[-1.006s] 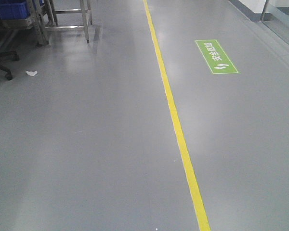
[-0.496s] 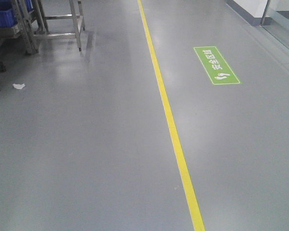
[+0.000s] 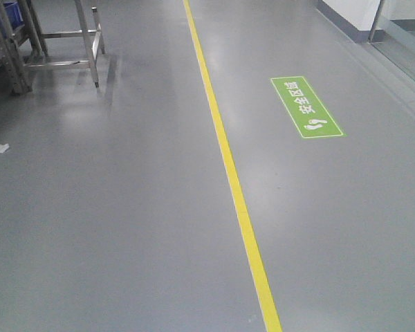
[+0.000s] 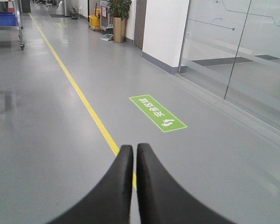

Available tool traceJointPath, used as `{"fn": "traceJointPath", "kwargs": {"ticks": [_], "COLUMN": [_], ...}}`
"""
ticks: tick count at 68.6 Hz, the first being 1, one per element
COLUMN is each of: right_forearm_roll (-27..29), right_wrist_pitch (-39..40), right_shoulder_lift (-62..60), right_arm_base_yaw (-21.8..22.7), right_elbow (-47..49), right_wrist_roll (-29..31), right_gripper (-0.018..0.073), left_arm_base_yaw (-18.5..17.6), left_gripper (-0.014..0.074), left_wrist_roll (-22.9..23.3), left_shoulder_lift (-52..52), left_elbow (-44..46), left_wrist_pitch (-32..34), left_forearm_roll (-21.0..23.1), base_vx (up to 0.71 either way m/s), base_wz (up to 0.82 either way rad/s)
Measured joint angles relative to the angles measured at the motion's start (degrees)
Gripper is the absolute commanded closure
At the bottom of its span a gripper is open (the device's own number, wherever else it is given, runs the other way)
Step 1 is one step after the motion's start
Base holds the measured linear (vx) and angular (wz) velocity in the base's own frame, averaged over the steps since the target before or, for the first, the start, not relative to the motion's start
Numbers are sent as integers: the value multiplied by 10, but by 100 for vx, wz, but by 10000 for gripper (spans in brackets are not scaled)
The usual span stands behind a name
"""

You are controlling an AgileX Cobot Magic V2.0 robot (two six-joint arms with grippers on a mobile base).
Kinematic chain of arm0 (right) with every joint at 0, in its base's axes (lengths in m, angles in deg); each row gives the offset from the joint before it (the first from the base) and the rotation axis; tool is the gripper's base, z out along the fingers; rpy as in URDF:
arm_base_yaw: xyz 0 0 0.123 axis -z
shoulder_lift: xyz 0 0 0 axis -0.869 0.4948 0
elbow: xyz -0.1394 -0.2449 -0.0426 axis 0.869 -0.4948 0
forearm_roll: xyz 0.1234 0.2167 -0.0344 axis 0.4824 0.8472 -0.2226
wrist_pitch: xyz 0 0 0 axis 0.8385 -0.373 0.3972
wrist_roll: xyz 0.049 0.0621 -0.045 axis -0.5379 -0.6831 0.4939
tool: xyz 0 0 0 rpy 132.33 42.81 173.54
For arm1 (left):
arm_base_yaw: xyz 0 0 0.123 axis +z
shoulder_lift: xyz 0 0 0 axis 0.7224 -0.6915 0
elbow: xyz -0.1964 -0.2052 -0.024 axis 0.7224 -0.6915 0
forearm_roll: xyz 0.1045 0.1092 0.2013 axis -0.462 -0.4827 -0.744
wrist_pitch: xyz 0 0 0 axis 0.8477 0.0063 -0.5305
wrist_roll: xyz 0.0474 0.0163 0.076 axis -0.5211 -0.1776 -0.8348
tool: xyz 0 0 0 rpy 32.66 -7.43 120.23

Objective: Move and align brake pads A on conveyor
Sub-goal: 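Drive back along the yellow floor line toward the steel table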

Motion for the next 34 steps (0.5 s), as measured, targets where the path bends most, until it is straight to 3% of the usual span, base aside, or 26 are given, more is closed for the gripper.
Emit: {"fn": "traceJointPath", "kwargs": {"ticks": [34], "right_forearm_roll": [0], "right_wrist_pitch": [-1], "right_shoulder_lift": [0], "right_arm_base_yaw": [0], "right_elbow": [0], "right_wrist_roll": [0], "right_gripper": [565], "left_arm_base_yaw": [0], "left_gripper": [603], "left_wrist_roll": [0], "left_shoulder_lift": [0], "left_elbow": [0], "left_wrist_pitch": [0], "left_forearm_roll": [0], "base_vx": [51], "base_wz": [-5]}}
